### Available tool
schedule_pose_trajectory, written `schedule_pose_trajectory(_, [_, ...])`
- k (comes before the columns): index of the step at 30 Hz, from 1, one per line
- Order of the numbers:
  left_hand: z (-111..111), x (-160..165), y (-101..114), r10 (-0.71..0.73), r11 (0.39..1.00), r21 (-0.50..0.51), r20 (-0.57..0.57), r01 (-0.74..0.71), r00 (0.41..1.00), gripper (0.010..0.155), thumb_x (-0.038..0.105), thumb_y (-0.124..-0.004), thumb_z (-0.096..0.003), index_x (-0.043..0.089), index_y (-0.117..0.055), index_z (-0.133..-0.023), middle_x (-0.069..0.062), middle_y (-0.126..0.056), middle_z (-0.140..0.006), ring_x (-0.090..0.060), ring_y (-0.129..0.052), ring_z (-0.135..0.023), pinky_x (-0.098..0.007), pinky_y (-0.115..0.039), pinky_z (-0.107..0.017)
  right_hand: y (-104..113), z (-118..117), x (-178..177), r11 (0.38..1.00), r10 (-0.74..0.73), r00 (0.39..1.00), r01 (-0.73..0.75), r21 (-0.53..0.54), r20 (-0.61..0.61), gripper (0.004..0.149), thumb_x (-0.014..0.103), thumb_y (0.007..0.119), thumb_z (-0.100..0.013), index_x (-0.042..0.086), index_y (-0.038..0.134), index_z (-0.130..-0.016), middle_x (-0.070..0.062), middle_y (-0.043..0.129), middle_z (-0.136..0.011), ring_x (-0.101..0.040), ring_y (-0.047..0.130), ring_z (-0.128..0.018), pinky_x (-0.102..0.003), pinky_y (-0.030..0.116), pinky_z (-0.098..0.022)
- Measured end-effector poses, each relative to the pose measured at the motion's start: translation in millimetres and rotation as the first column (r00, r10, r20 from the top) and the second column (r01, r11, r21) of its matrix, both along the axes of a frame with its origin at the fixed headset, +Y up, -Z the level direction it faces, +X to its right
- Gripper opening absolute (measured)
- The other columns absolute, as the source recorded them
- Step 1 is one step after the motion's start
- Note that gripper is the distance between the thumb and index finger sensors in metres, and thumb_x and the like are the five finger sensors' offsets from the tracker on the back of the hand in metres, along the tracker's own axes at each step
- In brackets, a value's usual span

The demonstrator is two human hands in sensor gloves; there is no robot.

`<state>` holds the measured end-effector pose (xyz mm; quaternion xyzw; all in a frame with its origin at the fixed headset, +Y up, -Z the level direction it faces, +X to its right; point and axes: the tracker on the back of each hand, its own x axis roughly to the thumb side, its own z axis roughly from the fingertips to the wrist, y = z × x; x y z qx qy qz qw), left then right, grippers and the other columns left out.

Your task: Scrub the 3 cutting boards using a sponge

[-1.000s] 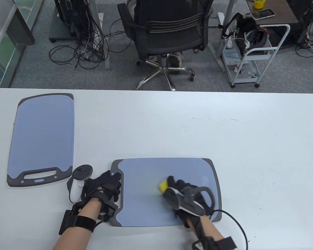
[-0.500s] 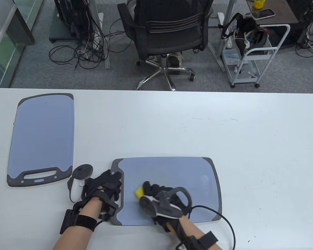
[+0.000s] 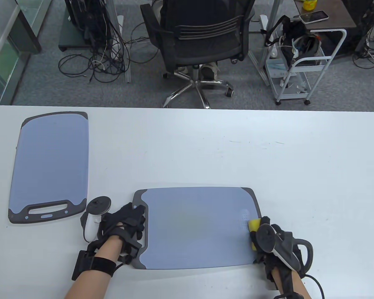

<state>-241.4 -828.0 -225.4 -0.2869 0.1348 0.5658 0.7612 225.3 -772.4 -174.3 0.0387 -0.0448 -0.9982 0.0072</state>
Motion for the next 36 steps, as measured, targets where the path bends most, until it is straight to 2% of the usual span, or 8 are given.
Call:
schedule_pose_trajectory(4, [0.0, -0.4, -0.2, 0.001, 1.000, 0.000, 0.000, -0.001, 1.000, 0.053, 0.052, -0.072, -0.0606, 0.012, -0.066, -0.095, 0.007, -0.092, -0.065, 0.003, -0.104, -0.033, -0.025, -0.102, -0.029, 4.5, -4.2, -89.3, 1.000, 0.009, 0.955, 0.000, 0.030, -0.297, 0.069, 0.056, 0.073, -0.048, 0.011, 0.068, -0.101, -0.010, 0.087, -0.071, -0.016, 0.094, -0.044, -0.038, 0.084, -0.039])
schedule_pose_trajectory(10, [-0.1, -0.6, -0.3, 0.005, 1.000, -0.003, -0.006, -0.005, 1.000, 0.053, 0.052, -0.072, -0.0602, 0.012, -0.067, -0.095, 0.007, -0.092, -0.065, 0.003, -0.105, -0.032, -0.025, -0.102, -0.028, 11.9, 27.0, -268.1, 0.995, 0.051, 0.717, 0.023, 0.097, -0.695, 0.071, 0.060, 0.071, -0.046, 0.015, 0.067, -0.101, -0.007, 0.087, -0.070, -0.012, 0.094, -0.043, -0.036, 0.085, -0.039])
schedule_pose_trajectory(14, [-0.2, -0.8, -1.0, 0.012, 1.000, -0.005, -0.011, -0.012, 1.000, 0.053, 0.051, -0.072, -0.0603, 0.012, -0.067, -0.095, 0.007, -0.093, -0.065, 0.003, -0.105, -0.032, -0.025, -0.102, -0.029, 13.0, 21.6, -257.1, 0.996, 0.061, 0.748, -0.005, 0.087, -0.661, 0.070, 0.060, 0.071, -0.046, 0.019, 0.066, -0.102, -0.005, 0.087, -0.072, -0.013, 0.095, -0.044, -0.036, 0.085, -0.040])
schedule_pose_trajectory(20, [-0.2, -0.7, -1.7, 0.003, 1.000, 0.003, -0.010, -0.003, 1.000, 0.053, 0.052, -0.072, -0.0605, 0.011, -0.066, -0.095, 0.006, -0.092, -0.065, 0.003, -0.104, -0.033, -0.025, -0.102, -0.029, 3.3, 6.7, -81.3, 0.999, 0.021, 0.958, -0.011, 0.039, -0.285, 0.069, 0.059, 0.073, -0.046, 0.019, 0.067, -0.102, -0.006, 0.087, -0.072, -0.015, 0.095, -0.045, -0.038, 0.084, -0.040])
schedule_pose_trajectory(24, [-2.3, -0.7, -2.7, 0.000, 1.000, 0.002, -0.004, 0.000, 1.000, 0.053, 0.051, -0.072, -0.0605, 0.011, -0.067, -0.095, 0.006, -0.092, -0.065, 0.002, -0.105, -0.033, -0.025, -0.102, -0.028, 0.1, 7.7, 1.0, 1.000, -0.005, 1.000, 0.006, 0.016, -0.027, 0.069, 0.056, 0.075, -0.047, 0.014, 0.069, -0.102, -0.010, 0.088, -0.071, -0.018, 0.095, -0.043, -0.040, 0.083, -0.038])
schedule_pose_trajectory(29, [-2.4, -1.3, -3.5, -0.003, 1.000, 0.003, -0.003, 0.003, 1.000, 0.053, 0.051, -0.072, -0.0605, 0.011, -0.067, -0.095, 0.006, -0.092, -0.065, 0.002, -0.105, -0.033, -0.025, -0.102, -0.029, 5.1, 5.0, -106.3, 0.999, 0.007, 0.934, 0.008, 0.039, -0.357, 0.070, 0.057, 0.073, -0.047, 0.013, 0.067, -0.102, -0.010, 0.087, -0.071, -0.016, 0.094, -0.044, -0.038, 0.084, -0.039])
schedule_pose_trajectory(32, [-1.9, -1.4, -3.5, -0.006, 1.000, 0.007, -0.004, 0.006, 1.000, 0.053, 0.051, -0.072, -0.0606, 0.011, -0.067, -0.095, 0.006, -0.093, -0.065, 0.002, -0.105, -0.033, -0.025, -0.102, -0.028, 9.6, 19.9, -215.3, 0.998, 0.022, 0.791, 0.017, 0.058, -0.611, 0.071, 0.059, 0.073, -0.046, 0.014, 0.067, -0.102, -0.009, 0.087, -0.070, -0.014, 0.094, -0.043, -0.037, 0.084, -0.039])
schedule_pose_trajectory(36, [-1.9, -2.9, -4.4, 0.003, 1.000, 0.004, -0.010, -0.003, 1.000, 0.053, 0.051, -0.073, -0.0602, 0.011, -0.067, -0.094, 0.006, -0.093, -0.065, 0.003, -0.105, -0.032, -0.025, -0.103, -0.028, 13.0, 35.8, -275.4, 0.994, 0.085, 0.691, -0.014, 0.105, -0.718, 0.071, 0.060, 0.071, -0.046, 0.017, 0.066, -0.102, -0.006, 0.088, -0.070, -0.012, 0.095, -0.043, -0.036, 0.085, -0.039])
